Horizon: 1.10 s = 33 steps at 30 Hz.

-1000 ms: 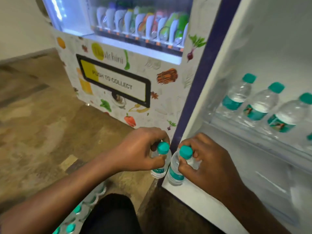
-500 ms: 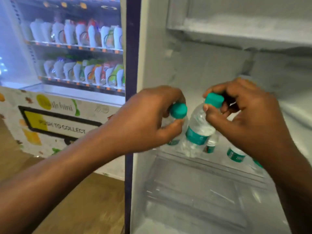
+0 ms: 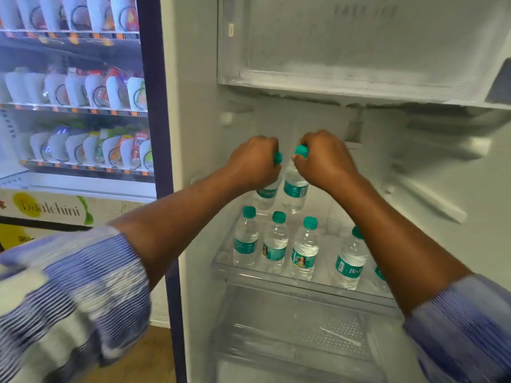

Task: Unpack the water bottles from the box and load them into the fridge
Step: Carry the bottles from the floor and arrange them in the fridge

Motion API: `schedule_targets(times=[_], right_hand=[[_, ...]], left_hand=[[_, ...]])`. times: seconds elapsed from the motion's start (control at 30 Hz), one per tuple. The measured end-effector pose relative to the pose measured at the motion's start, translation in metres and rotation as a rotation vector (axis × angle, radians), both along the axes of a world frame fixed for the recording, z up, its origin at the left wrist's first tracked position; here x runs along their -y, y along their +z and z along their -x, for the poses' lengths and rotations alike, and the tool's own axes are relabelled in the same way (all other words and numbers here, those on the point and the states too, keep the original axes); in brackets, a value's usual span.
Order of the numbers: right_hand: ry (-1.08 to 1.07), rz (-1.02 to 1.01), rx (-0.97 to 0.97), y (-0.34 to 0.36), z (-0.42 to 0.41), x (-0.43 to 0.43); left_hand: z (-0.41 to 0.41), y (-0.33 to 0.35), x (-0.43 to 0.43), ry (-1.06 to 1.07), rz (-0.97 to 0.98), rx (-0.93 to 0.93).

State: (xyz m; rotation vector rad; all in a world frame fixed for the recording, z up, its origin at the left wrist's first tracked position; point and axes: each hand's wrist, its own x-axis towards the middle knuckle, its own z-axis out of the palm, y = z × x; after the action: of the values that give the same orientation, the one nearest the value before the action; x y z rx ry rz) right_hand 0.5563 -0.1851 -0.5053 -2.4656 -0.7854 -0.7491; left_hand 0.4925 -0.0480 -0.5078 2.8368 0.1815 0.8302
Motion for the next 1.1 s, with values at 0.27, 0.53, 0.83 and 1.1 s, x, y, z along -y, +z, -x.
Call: schedule_targets(times=[0.27, 0.53, 0.83, 1.1], right_hand=[[-0.075, 0.227, -0.367, -0.049, -0.043, -0.024], [-0.103, 0.296, -0.448, -0.072, -0.048, -0.029], [-0.109, 0.356, -0.455, -0.08, -0.055, -0.026], [-0.059, 0.314, -0.313, -0.072, -0.045, -0.023]], left_hand=[[-0.043, -0.04, -0.014, 0.118, 0.125, -0.34], [-0.052, -0.064, -0.021, 0.185, 0.17, -0.433], [-0.051, -0.07, -0.024, 0.209, 0.153, -0.447], [-0.042, -0.066, -0.019, 0.212, 0.03, -0.411]])
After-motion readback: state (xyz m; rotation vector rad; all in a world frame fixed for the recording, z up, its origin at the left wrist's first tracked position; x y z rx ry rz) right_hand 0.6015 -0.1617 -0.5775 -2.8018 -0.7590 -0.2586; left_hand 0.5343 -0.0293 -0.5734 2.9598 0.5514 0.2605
